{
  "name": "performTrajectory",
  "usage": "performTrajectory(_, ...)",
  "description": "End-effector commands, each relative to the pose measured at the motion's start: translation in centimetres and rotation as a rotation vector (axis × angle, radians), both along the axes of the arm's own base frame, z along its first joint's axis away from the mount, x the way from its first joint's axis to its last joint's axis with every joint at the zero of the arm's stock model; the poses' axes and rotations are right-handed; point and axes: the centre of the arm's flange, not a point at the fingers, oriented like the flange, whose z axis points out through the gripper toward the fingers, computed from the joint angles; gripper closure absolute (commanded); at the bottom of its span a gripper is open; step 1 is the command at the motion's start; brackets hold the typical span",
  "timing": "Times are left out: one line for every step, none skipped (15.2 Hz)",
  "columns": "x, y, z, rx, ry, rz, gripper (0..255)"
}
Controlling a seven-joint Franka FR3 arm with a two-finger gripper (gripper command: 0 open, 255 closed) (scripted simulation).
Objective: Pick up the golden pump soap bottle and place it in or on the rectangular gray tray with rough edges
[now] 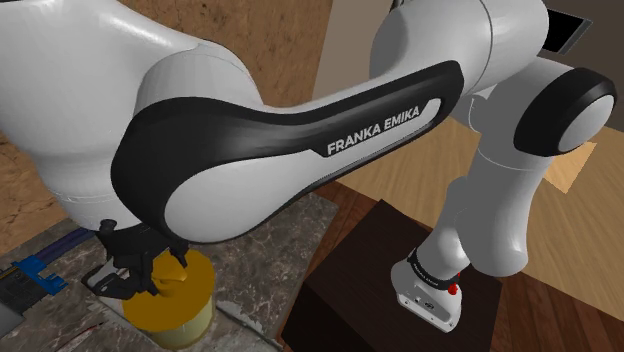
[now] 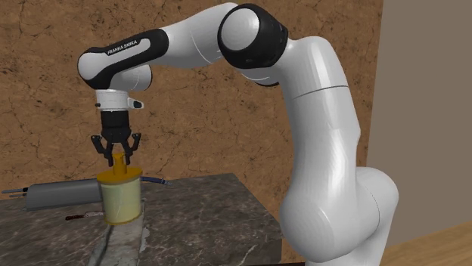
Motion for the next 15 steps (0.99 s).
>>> performTrajectory(-0.07,-0.01,-1.03,0.001,-0.001,0.0,255)
performTrajectory(-0.07,-0.01,-1.59,0.001,-0.001,0.0,255)
performTrajectory(-0.07,-0.01,-1.59,0.001,-0.001,0.0,255)
performTrajectory(-0.07,-0.01,-1.59,0.001,-0.001,0.0,255)
performTrajectory(-0.07,-0.01,-1.59,0.001,-0.001,0.0,255)
performTrajectory(-0.07,-0.01,-1.59,0.001,-0.001,0.0,255)
performTrajectory(-0.07,-0.01,-1.59,0.001,-0.001,0.0,255)
performTrajectory(-0.07,-0.01,-1.59,0.001,-0.001,0.0,255)
performTrajectory(-0.07,-0.01,-1.59,0.001,-0.001,0.0,255)
performTrajectory(-0.07,-0.01,-1.59,0.001,-0.001,0.0,255)
performTrajectory(-0.06,-0.01,-1.58,0.001,-0.001,0.0,0)
performTrajectory(-0.06,-0.01,-1.59,0.001,-0.001,0.0,0)
performTrajectory(-0.06,-0.01,-1.59,0.001,-0.001,0.0,0)
performTrajectory(-0.06,-0.01,-1.59,0.001,-0.001,0.0,0)
performTrajectory(-0.06,0.0,-1.59,0.001,-0.001,0.0,0)
